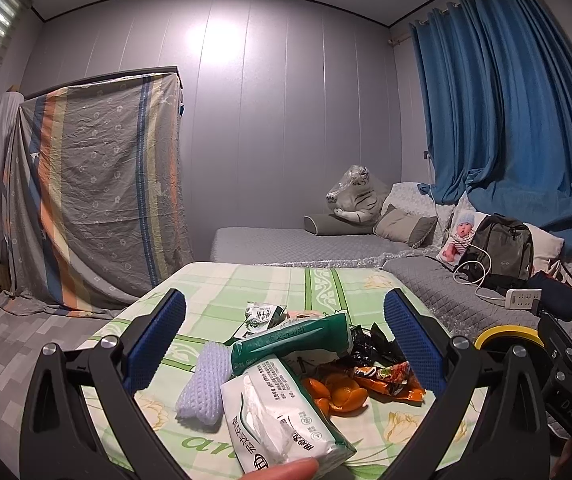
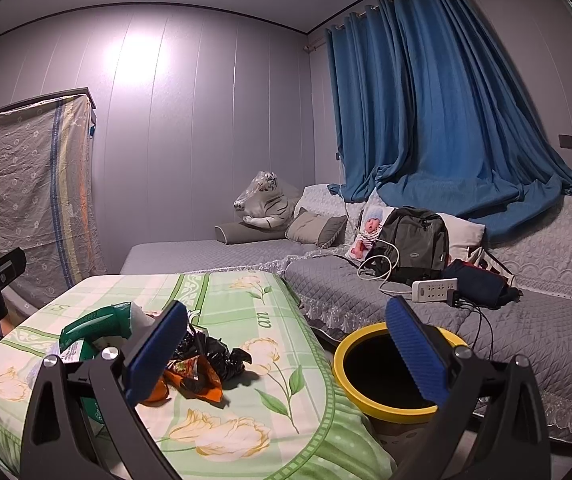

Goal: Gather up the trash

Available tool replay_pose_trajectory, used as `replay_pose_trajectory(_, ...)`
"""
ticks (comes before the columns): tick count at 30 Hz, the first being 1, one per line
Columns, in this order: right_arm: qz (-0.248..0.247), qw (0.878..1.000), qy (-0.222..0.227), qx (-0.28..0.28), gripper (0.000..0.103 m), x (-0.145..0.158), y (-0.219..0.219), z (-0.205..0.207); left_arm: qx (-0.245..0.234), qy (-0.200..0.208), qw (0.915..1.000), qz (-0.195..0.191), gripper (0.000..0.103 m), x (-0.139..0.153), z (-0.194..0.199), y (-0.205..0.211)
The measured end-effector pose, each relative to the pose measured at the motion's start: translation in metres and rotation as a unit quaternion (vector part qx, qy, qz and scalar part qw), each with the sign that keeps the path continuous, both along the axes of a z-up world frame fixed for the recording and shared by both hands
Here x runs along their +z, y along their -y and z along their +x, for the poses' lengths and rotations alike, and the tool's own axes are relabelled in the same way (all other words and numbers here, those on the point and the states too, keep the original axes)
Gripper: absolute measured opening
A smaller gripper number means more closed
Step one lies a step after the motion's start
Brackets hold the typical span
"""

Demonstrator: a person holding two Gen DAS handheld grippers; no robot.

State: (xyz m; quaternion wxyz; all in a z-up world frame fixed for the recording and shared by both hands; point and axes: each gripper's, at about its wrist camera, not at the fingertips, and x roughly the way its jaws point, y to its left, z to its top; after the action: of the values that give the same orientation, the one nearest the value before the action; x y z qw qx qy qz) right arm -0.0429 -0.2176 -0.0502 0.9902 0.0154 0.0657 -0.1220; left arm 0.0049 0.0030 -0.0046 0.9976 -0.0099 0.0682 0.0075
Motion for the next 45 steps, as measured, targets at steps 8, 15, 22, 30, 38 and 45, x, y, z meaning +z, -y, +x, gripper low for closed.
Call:
replay_pose_trajectory(8,0.002,1.000,-0.001,0.001,0.096,-0.0005,0.0004,-0.0001,0.000,-0.001,1.0000,0.002,0.095,-0.0005,0.0002,0.0013)
replay_pose_trajectory(15,0.002,1.000,-0.002,0.001,0.096,-0.0011,0.0004,0.0003,0.000,0.000,1.0000,0.004,0.095,-0.0017,-0.0009,0.0022)
replay_pose_trajectory(22,0.002,1.000,-0.002,0.001,0.096,-0.0015,0.0005,0.0004,0.000,0.000,1.0000,0.004,0.095,-0.0020,-0.0008,0.0033)
replay_pose_trajectory(30,0.002,1.000,-0.003,0.001,0.096,0.0000,0.0008,0.0006,-0.001,0.000,1.0000,0.004,0.095,-0.0025,-0.0010,0.0033)
replay_pose_trajectory(38,0.003,1.000,-0.004,0.002,0.096,-0.0015,0.0005,0.0012,-0.001,-0.003,1.0000,0.003,0.095,-0.0031,-0.0001,0.0027)
replay_pose_trajectory(45,0.003,1.000,-0.004,0.001,0.096,-0.0044,0.0000,0.0021,-0.002,-0.005,1.0000,0.002,0.095,-0.0021,0.0008,0.0019)
